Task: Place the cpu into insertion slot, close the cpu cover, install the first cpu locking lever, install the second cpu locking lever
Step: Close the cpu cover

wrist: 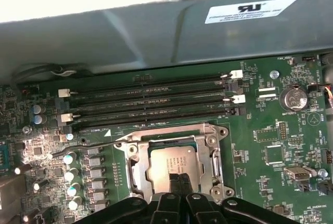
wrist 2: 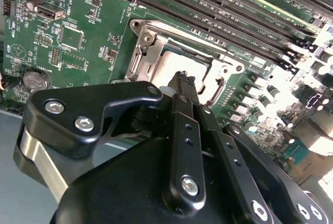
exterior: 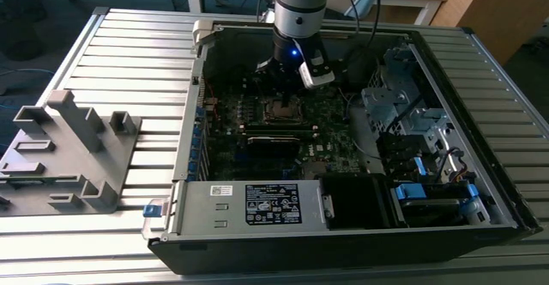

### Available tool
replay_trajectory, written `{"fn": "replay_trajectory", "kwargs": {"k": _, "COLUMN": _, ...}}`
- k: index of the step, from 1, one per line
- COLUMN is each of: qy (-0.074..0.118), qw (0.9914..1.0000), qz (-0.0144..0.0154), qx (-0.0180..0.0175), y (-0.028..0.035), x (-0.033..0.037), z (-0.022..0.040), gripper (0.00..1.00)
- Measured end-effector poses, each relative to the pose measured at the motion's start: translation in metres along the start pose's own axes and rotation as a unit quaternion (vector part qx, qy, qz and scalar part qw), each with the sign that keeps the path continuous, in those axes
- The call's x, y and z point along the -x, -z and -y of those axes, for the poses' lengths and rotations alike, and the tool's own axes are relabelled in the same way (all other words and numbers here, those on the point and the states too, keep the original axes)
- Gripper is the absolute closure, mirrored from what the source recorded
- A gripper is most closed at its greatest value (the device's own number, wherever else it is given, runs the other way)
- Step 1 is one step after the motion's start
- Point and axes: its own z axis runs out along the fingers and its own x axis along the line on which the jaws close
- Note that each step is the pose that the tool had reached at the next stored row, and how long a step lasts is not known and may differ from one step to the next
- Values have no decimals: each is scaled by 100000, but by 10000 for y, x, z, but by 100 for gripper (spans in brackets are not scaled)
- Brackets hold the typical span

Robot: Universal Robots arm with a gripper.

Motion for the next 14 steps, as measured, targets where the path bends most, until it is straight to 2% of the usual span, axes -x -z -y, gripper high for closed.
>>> {"fn": "replay_trajectory", "kwargs": {"k": 2, "qy": 3, "qw": 100000, "qz": 62, "qx": 0, "y": -3, "x": -23, "z": 6, "gripper": 89}}
{"fn": "replay_trajectory", "kwargs": {"k": 6, "qy": -3, "qw": 99999, "qz": 391, "qx": 50, "y": -12, "x": -101, "z": 17, "gripper": 89}}
{"fn": "replay_trajectory", "kwargs": {"k": 10, "qy": -8, "qw": 99997, "qz": 707, "qx": 88, "y": -50, "x": -157, "z": 30, "gripper": 89}}
{"fn": "replay_trajectory", "kwargs": {"k": 14, "qy": -7, "qw": 99996, "qz": 868, "qx": 104, "y": -57, "x": -207, "z": 38, "gripper": 89}}
